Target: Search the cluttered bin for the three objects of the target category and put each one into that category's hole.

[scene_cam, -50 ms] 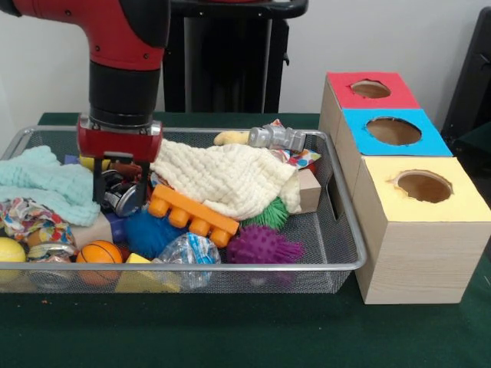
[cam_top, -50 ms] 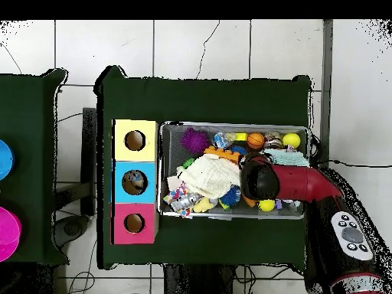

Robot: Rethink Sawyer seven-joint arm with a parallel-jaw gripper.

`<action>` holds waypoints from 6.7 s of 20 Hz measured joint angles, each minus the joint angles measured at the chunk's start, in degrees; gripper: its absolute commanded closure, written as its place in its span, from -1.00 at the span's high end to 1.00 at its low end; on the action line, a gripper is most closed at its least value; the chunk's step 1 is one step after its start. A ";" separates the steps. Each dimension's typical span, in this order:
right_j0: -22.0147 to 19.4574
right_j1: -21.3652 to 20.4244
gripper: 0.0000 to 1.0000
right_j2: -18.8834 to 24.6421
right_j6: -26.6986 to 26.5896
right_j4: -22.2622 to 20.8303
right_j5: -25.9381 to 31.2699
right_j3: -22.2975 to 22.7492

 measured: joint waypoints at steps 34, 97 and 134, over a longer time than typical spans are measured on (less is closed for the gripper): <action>-0.62 -0.04 1.00 11.04 0.00 3.77 1.42 -8.24; 7.75 9.03 1.00 -5.91 0.00 9.60 -18.03 0.14; 6.57 10.77 1.00 -2.24 0.00 12.59 -21.05 0.34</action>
